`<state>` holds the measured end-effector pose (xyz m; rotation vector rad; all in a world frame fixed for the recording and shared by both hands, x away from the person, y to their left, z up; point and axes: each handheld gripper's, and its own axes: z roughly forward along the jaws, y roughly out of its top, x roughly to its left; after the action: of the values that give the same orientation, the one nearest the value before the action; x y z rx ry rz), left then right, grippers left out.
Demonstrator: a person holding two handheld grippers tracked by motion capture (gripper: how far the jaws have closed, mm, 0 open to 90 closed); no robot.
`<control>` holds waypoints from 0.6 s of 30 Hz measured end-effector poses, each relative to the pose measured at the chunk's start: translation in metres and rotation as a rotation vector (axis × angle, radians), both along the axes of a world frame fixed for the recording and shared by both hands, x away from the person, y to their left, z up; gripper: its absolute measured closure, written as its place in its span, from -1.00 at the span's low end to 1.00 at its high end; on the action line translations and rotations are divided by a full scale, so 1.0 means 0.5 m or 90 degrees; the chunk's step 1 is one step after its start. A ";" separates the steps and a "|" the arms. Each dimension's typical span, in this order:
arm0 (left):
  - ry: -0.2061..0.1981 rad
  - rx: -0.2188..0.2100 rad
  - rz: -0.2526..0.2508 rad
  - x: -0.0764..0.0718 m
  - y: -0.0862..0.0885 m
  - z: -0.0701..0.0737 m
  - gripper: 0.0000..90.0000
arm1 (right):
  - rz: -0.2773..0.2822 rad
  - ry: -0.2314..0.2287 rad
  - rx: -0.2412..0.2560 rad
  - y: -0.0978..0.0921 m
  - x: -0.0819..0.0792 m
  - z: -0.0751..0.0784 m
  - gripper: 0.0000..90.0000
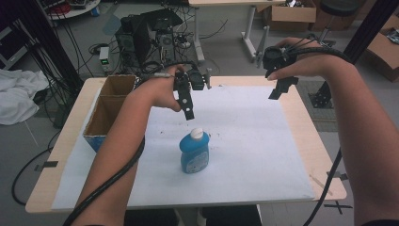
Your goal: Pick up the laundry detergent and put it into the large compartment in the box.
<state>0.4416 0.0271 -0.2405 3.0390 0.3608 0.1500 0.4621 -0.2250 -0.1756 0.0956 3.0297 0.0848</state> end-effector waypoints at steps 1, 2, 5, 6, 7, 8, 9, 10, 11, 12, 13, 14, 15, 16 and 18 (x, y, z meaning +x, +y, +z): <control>-0.004 -0.003 0.001 -0.005 0.001 0.004 -1.00 | 0.001 -0.001 0.000 0.000 -0.001 0.001 -0.64; -0.009 -0.008 0.002 -0.009 0.002 0.007 -1.00 | 0.003 -0.002 0.001 0.001 -0.003 0.001 -0.64; -0.015 -0.006 0.007 -0.024 0.008 0.019 -1.00 | 0.007 -0.007 0.014 0.001 -0.009 0.006 -0.65; -0.018 -0.007 0.008 -0.029 0.011 0.023 -1.00 | 0.008 -0.006 0.015 0.002 -0.011 0.007 -0.64; -0.019 -0.011 0.011 -0.034 0.014 0.028 -1.00 | 0.010 -0.006 0.013 0.002 -0.012 0.007 -0.64; -0.018 -0.016 0.012 -0.039 0.017 0.032 -1.00 | 0.012 -0.007 0.012 0.003 -0.012 0.007 -0.64; -0.019 -0.023 0.013 -0.044 0.021 0.036 -1.00 | 0.013 -0.006 0.011 0.004 -0.013 0.006 -0.65; -0.020 -0.032 0.015 -0.049 0.024 0.041 -1.00 | 0.014 -0.007 0.009 0.005 -0.014 0.006 -0.64; -0.021 -0.037 0.014 -0.054 0.027 0.046 -1.00 | 0.015 -0.007 0.008 0.006 -0.015 0.006 -0.64; -0.023 -0.043 0.012 -0.059 0.031 0.049 -1.00 | 0.016 -0.007 0.009 0.007 -0.016 0.006 -0.64; -0.023 -0.048 0.011 -0.063 0.034 0.053 -1.00 | 0.019 -0.008 0.010 0.009 -0.016 0.006 -0.64; -0.023 -0.053 0.010 -0.068 0.037 0.056 -1.00 | 0.019 -0.009 0.009 0.010 -0.017 0.006 -0.64; -0.023 -0.057 0.010 -0.073 0.040 0.058 -1.00 | 0.020 -0.008 0.009 0.012 -0.017 0.005 -0.64; -0.024 -0.061 0.010 -0.077 0.044 0.060 -1.00 | 0.022 -0.008 0.009 0.013 -0.018 0.005 -0.64; -0.023 -0.073 0.016 -0.086 0.051 0.062 -1.00 | 0.023 -0.009 0.008 0.016 -0.018 0.003 -0.65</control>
<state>0.3986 0.0527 -0.2096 2.9157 0.3911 0.1781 0.4528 -0.2171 -0.1739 0.0411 3.0182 0.1069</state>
